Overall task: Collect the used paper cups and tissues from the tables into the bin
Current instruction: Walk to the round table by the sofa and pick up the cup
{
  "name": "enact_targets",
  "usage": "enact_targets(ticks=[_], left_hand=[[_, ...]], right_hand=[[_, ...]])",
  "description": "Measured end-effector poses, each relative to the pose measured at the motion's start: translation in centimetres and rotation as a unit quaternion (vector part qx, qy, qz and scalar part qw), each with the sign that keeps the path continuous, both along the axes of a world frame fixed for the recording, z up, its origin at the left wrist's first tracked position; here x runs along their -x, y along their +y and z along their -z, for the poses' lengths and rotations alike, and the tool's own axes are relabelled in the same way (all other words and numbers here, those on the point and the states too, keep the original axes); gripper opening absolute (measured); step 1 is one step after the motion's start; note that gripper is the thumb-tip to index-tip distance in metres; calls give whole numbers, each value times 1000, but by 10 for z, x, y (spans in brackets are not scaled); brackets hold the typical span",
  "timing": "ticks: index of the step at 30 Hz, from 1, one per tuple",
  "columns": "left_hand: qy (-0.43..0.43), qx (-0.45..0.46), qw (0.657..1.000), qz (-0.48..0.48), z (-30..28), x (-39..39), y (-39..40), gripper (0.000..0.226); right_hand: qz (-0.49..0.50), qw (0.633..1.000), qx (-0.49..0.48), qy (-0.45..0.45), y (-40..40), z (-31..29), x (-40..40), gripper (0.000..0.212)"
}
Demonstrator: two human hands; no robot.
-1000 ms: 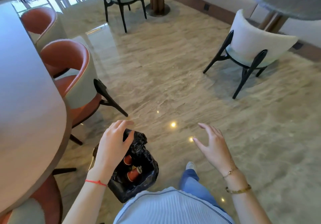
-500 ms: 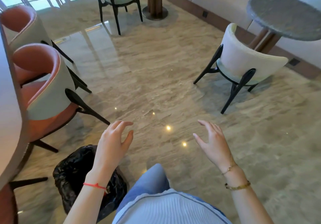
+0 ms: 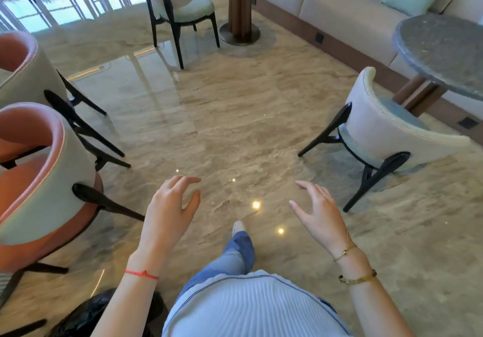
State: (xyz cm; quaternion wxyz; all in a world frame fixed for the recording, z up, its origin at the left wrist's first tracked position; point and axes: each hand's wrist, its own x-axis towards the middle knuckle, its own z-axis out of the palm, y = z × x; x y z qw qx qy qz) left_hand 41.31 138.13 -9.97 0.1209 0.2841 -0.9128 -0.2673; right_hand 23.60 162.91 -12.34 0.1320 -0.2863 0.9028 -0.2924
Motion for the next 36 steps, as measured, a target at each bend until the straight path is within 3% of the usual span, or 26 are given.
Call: enact_targets(ticks=[8, 17, 29, 36], left_hand=[[6, 30, 999, -17, -20, 148, -122, 23], [-7, 26, 1000, -2, -20, 300, -228, 24], [41, 15, 998, -45, -29, 563, -394, 20], [46, 7, 997, -65, -29, 679, -486, 23]], right_hand=[[-6, 999, 28, 23, -122, -20, 162, 47], [13, 999, 30, 9, -223, -2, 310, 46], [-37, 997, 43, 46, -413, -16, 590, 45], [-65, 996, 41, 54, -519, -22, 713, 46]])
